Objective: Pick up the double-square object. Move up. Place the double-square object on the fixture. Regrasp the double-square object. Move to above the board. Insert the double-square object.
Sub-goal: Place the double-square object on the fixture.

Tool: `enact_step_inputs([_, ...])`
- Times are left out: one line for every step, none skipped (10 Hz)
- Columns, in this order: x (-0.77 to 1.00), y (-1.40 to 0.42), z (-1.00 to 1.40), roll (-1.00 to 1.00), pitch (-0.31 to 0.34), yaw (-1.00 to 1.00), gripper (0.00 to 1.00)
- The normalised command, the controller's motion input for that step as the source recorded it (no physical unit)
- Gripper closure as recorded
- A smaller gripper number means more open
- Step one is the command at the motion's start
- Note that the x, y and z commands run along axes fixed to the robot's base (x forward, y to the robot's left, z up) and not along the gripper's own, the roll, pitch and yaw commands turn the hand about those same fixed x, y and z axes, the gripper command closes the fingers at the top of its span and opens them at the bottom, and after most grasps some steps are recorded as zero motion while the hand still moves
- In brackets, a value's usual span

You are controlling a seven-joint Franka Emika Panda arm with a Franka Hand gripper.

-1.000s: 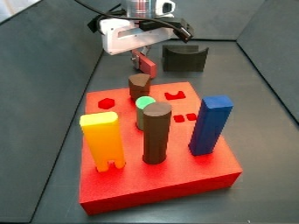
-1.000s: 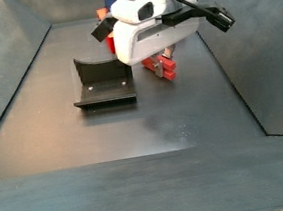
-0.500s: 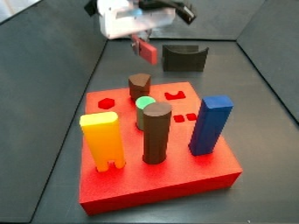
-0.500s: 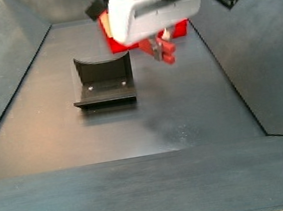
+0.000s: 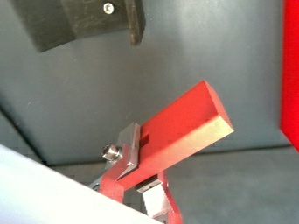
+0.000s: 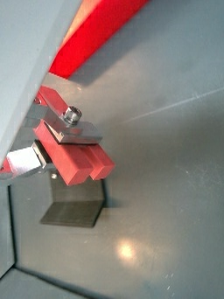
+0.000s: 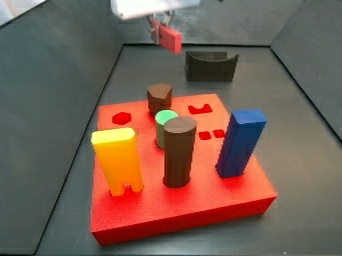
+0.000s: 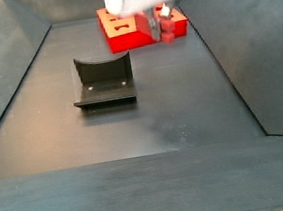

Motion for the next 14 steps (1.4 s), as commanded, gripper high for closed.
enact_step_inputs([-0.03, 0.01, 1.0, 0.03, 0.028, -0.01, 1.0])
enact_step_inputs([-0.03, 0.01, 0.98, 0.04, 0.032, -0.02, 1.0])
enact_step_inputs([-0.02, 0.01, 0.8, 0.04, 0.038, -0.02, 1.0])
enact_step_inputs([-0.01, 0.02, 0.63, 0.05, 0.044, -0.02, 1.0])
enact_step_inputs([0.0, 0.02, 0.4, 0.06, 0.06, -0.02, 1.0])
enact_step_inputs([0.01, 0.02, 0.23, 0.06, 0.073, -0.01, 1.0])
enact_step_inputs([1.0, -0.35, 0.27, -0.04, 0.005, -1.0, 1.0])
enact_step_inputs([1.0, -0.35, 0.21, -0.04, 0.008, -1.0, 1.0])
enact_step_inputs([1.0, -0.24, 0.16, -0.05, 0.031, -1.0, 1.0])
enact_step_inputs([1.0, -0.18, 0.12, -0.05, 0.051, -1.0, 1.0])
enact_step_inputs([0.97, -0.14, 0.09, -0.06, 0.073, -1.0, 1.0])
enact_step_inputs([0.84, -0.07, 0.05, -0.07, 0.106, -1.0, 1.0])
enact_step_inputs([0.74, -0.04, 0.03, -0.09, 0.137, -1.0, 1.0])
enact_step_inputs([0.65, -0.02, 0.02, -0.11, 0.176, -1.0, 1.0])
